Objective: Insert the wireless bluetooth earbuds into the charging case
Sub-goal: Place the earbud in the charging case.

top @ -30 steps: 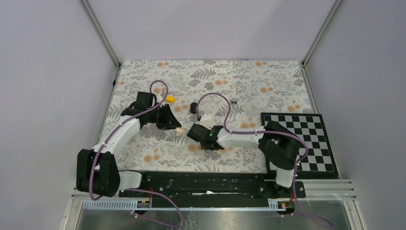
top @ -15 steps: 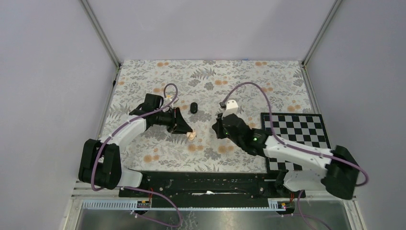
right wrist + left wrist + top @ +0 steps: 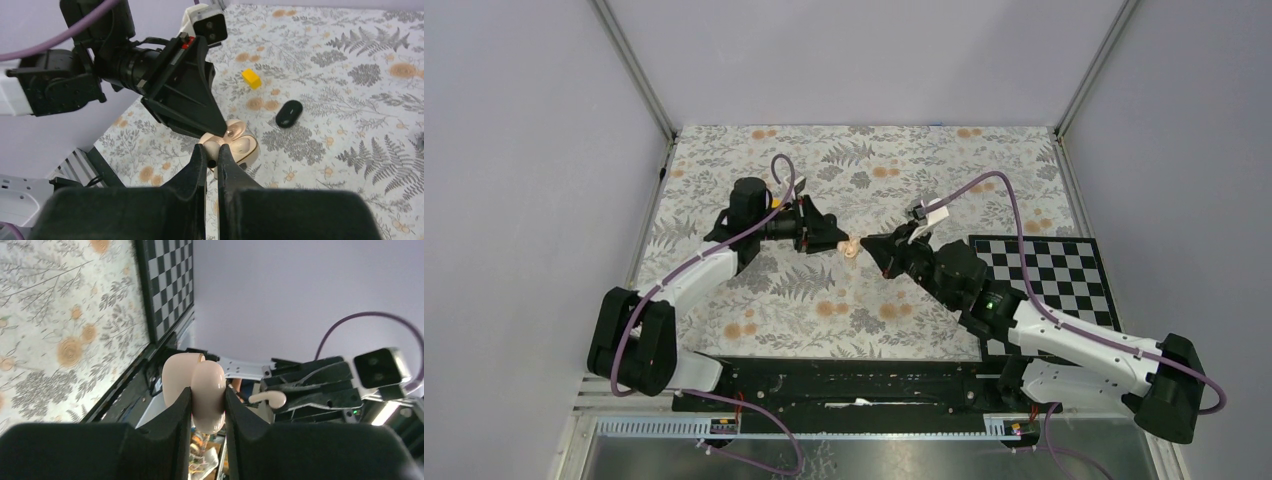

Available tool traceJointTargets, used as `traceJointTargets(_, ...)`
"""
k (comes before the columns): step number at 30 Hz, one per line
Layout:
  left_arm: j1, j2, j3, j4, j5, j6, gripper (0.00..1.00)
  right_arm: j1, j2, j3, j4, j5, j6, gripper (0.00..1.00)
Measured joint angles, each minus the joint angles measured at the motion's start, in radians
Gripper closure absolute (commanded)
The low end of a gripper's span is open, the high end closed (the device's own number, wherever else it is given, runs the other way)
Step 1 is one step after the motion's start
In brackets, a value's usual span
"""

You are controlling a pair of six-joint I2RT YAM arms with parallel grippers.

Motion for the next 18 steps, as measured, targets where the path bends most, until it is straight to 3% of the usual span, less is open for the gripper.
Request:
traceJointTargets(5,-0.006,0.006,0.000,0.110,-0.039,-0.158,1.00,0.000,0.000,-0.009,0.081,-0.014,-0.016,1.00)
traceJointTargets(18,-0.009,0.006,-0.016,0.233,-0.091,-0.359,1.00,0.000,0.003,-0.067,0.227,0.031,-0.053,1.00)
